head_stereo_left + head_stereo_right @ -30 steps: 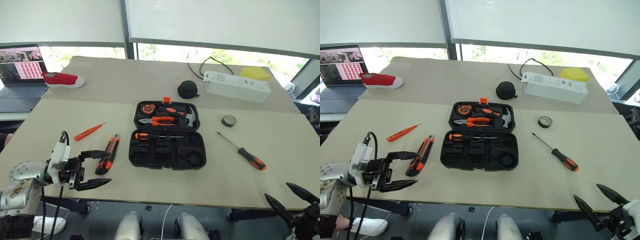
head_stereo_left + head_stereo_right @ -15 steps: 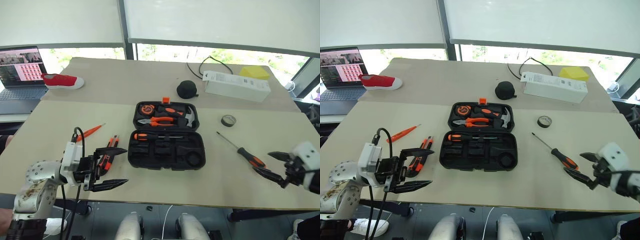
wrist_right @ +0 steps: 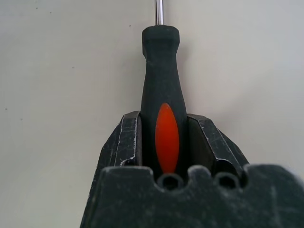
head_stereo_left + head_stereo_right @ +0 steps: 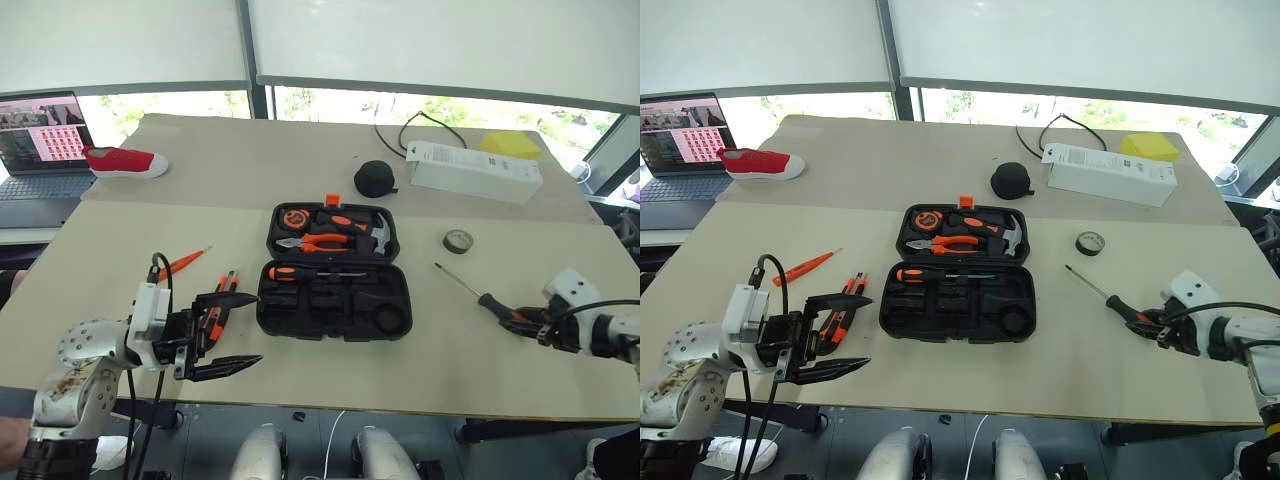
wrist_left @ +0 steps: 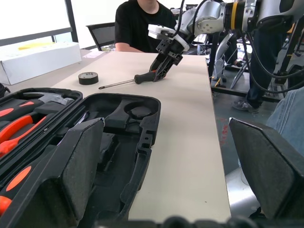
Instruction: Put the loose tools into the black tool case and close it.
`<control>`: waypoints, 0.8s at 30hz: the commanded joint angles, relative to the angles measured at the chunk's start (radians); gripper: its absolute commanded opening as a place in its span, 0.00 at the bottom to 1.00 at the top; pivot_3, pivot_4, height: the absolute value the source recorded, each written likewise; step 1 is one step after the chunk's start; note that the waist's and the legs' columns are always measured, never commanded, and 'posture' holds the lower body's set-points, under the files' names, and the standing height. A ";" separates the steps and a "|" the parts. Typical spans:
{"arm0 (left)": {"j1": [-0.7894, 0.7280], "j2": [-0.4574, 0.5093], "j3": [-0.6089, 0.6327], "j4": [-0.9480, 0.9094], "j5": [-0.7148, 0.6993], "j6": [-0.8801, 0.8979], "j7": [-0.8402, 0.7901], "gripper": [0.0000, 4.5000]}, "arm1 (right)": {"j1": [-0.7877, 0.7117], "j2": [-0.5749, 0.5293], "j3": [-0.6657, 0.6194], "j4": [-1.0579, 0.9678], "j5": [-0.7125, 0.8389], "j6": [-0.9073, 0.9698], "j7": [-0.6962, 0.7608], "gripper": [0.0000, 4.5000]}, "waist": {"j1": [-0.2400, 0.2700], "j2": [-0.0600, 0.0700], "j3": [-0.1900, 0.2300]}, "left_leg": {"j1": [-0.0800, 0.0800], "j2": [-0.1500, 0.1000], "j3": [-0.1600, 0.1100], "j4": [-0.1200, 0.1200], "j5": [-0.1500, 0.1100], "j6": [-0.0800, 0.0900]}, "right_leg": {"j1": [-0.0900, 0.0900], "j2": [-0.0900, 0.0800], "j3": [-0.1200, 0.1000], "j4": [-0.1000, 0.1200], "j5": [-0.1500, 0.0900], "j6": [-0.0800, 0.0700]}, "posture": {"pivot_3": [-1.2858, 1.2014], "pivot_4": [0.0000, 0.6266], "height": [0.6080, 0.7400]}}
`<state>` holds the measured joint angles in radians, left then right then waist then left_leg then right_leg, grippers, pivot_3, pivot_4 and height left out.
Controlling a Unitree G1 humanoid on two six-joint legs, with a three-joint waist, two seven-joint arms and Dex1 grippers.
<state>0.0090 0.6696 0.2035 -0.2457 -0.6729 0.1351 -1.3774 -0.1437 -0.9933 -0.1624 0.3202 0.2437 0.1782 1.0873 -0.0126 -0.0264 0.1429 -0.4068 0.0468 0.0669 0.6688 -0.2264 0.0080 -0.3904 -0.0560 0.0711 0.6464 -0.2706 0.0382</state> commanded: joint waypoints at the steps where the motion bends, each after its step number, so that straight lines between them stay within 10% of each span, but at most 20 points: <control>1: 0.000 0.000 0.058 -0.034 -0.044 0.013 0.056 1.00 | -0.027 -0.011 -0.104 -0.154 0.152 -0.064 0.132 0.23 | -0.001 0.000 0.000 | 0.000 0.000 0.000 0.000 0.000 0.000 | 0.000 0.000 0.000 0.000 0.000 0.000 | 0.52 0.24 1.00; 10: 0.092 -0.014 0.140 -0.022 -0.037 -0.002 0.146 1.00 | -0.310 0.076 0.276 -0.504 0.064 0.240 0.114 0.23 | -0.024 -0.001 0.001 | 0.001 0.004 -0.006 -0.001 0.000 0.000 | -0.001 0.001 0.000 0.001 0.000 -0.001 | 0.52 0.24 1.00; 24: 0.161 -0.044 0.137 -0.067 -0.019 -0.026 0.209 1.00 | -0.635 0.266 0.586 -0.169 -0.272 0.099 0.123 0.23 | 0.001 -0.003 0.002 | -0.011 0.000 -0.003 -0.001 0.000 0.000 | -0.014 -0.002 -0.002 0.002 0.002 -0.001 | 0.52 0.24 1.00</control>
<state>0.1629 0.6282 0.3321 -0.2743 -0.6937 0.1334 -1.1705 -0.7486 -0.7306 0.4206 0.1409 -0.0034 0.3284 1.1911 -0.0120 -0.0298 0.1448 -0.4173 0.0473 0.0638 0.6675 -0.2265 0.0079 -0.4044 -0.0578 0.0691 0.6479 -0.2688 0.0374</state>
